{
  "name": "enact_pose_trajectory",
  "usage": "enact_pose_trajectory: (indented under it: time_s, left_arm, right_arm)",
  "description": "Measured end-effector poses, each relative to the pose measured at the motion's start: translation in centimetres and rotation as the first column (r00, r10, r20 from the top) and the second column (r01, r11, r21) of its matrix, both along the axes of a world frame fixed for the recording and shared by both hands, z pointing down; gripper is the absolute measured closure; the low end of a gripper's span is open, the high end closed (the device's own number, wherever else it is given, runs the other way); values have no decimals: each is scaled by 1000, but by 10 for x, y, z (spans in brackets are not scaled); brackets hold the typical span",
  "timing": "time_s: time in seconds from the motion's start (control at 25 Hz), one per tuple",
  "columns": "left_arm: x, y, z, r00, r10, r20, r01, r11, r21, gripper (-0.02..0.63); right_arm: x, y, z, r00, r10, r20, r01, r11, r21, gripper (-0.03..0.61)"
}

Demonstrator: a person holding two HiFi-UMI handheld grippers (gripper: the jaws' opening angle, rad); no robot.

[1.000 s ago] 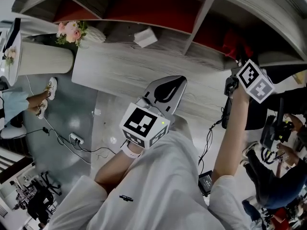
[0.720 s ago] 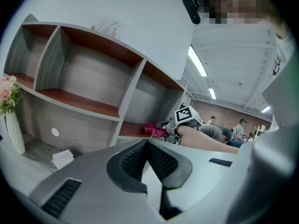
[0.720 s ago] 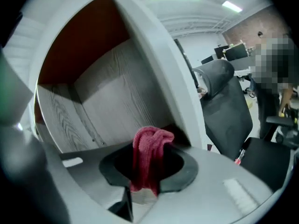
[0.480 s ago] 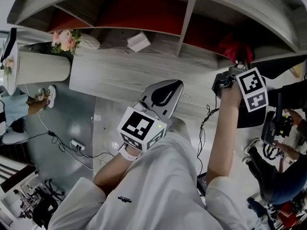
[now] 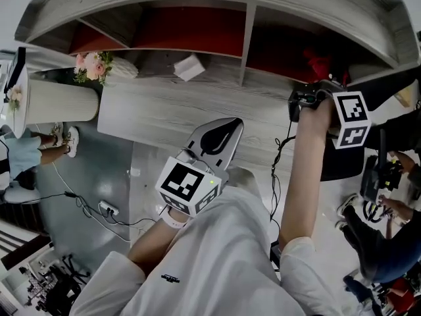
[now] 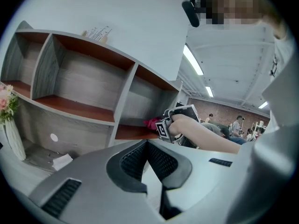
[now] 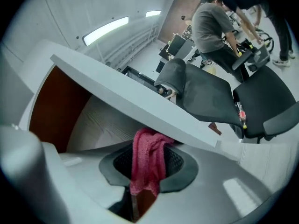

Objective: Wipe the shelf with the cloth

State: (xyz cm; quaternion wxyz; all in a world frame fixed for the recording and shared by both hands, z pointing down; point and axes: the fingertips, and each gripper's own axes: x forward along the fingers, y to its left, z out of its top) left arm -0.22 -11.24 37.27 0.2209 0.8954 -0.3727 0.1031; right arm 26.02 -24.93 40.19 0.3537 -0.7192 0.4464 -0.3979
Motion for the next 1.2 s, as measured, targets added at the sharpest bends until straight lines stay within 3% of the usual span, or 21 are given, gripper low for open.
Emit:
enact_pose_trajectory:
  time_s: [0.12, 0.48, 0.8, 1.0, 1.2]
  left_arm:
    - [-5, -1, -4, 1000, -13, 0, 13, 1000, 7, 612]
    - [-13, -1, -13, 999, -33, -8, 34, 999, 32, 612]
    - [-13, 0, -21, 999, -35, -19, 36, 998, 45, 612]
    - [-14, -4, -22, 999, -30, -18, 31, 999, 40, 612]
    - [-19, 4, -21, 999, -33, -10, 33, 998, 44, 612]
  right_arm:
    - [0, 0, -18, 999, 21, 29, -22, 999, 42, 474]
    - [0, 2, -81, 1000, 25, -15, -22, 985, 172, 474]
    - [-7, 14, -160, 964, 81, -253, 7, 944, 329, 474]
    - [1, -8, -146, 994, 51, -97, -14, 936, 351, 477]
    - [8, -20, -139, 995, 66, -73, -34, 926, 376, 477]
